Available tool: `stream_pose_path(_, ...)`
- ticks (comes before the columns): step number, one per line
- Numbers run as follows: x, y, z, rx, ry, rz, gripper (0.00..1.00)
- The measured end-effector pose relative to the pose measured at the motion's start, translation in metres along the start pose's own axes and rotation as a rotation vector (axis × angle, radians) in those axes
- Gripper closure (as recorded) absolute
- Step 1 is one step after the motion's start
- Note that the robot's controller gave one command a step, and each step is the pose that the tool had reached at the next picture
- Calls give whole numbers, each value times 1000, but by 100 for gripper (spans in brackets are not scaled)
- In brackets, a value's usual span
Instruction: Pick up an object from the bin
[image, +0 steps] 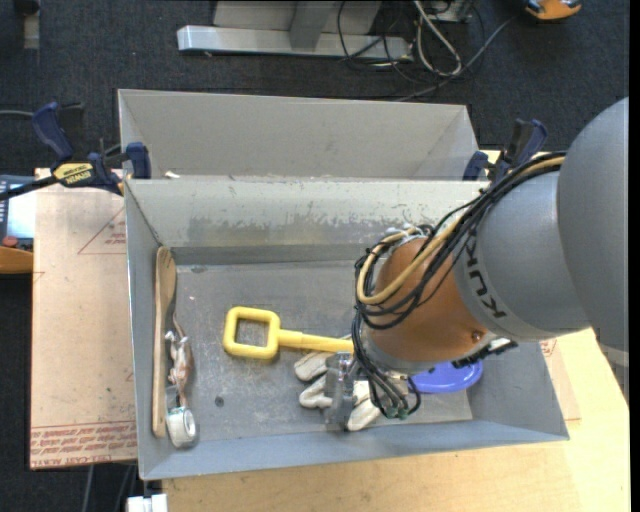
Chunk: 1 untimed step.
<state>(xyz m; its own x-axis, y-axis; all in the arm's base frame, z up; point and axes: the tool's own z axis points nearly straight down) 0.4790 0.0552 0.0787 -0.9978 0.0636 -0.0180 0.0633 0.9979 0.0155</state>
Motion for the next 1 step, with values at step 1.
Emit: stream_pose_path(1,0,0,-21,0,1,1,100)
